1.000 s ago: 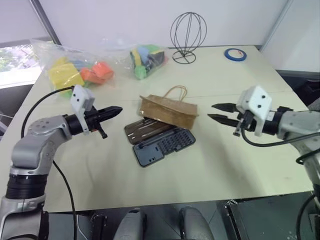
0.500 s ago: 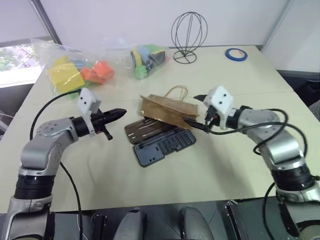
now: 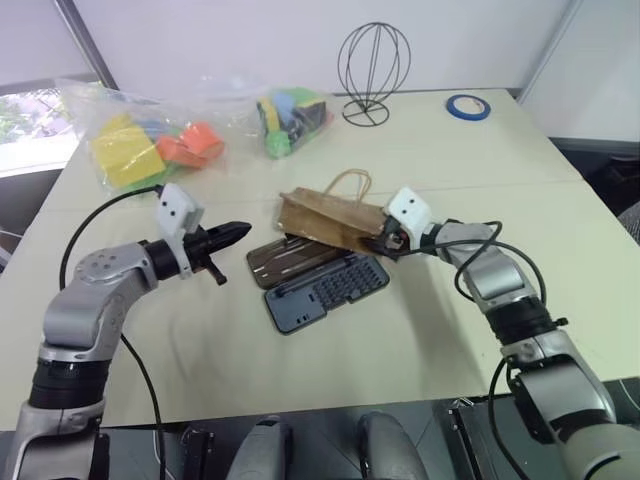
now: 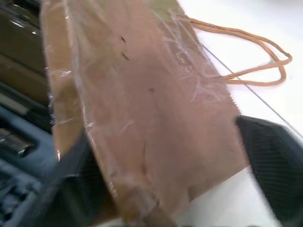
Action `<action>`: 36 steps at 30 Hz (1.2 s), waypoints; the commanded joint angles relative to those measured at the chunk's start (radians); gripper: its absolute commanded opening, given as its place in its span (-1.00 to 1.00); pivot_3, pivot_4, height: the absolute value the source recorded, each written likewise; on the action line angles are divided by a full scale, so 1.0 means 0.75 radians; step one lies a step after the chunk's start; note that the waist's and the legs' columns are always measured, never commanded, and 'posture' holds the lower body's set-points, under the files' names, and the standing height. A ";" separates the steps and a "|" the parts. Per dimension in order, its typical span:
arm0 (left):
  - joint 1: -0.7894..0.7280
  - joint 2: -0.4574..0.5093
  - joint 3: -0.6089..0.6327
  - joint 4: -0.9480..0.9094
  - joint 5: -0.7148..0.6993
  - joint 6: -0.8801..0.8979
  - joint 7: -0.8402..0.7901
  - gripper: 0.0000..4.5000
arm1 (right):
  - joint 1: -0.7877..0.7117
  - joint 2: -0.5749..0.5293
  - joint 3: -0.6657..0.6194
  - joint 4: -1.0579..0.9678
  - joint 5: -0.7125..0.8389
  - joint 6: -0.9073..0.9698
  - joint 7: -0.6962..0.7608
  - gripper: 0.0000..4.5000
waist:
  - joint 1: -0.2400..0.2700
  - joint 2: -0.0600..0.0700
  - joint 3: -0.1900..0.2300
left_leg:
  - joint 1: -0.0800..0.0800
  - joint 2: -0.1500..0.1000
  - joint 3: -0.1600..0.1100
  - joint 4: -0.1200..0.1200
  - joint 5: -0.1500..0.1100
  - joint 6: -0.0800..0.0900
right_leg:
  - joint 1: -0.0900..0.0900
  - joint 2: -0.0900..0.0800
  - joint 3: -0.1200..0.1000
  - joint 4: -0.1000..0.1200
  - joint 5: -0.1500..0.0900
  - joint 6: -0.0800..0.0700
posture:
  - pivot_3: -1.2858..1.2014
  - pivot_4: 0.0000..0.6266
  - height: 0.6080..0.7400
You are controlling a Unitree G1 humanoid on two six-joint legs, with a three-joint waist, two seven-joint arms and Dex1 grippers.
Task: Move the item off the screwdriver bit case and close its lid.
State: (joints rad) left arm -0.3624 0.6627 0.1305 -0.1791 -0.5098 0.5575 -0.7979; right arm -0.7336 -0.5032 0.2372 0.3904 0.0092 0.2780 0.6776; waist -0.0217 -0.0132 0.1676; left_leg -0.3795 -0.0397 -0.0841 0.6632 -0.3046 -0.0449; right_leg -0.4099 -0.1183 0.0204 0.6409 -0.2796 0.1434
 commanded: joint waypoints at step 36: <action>-0.103 -0.103 -0.086 0.184 0.142 -0.191 -0.018 -1.00 | 0.729 -0.371 -0.837 -0.439 -0.227 0.337 -0.587 -0.97 | -0.012 0.001 0.000 | 0.005 0.000 0.007 0.002 -0.004 0.008 | 0.004 0.000 0.003 0.006 0.000 0.000 | 0.03 -0.52 1.00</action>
State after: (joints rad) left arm -0.4188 0.5839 0.0558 -0.0309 -0.4048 0.4420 -0.8050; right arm -0.1737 -0.7905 -0.3511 0.0745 -0.1894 0.5208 0.2418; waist -0.0310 -0.0126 0.1674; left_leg -0.3755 -0.0400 -0.0789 0.6642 -0.3077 -0.0390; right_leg -0.4072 -0.1182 0.0225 0.6457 -0.2797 0.1433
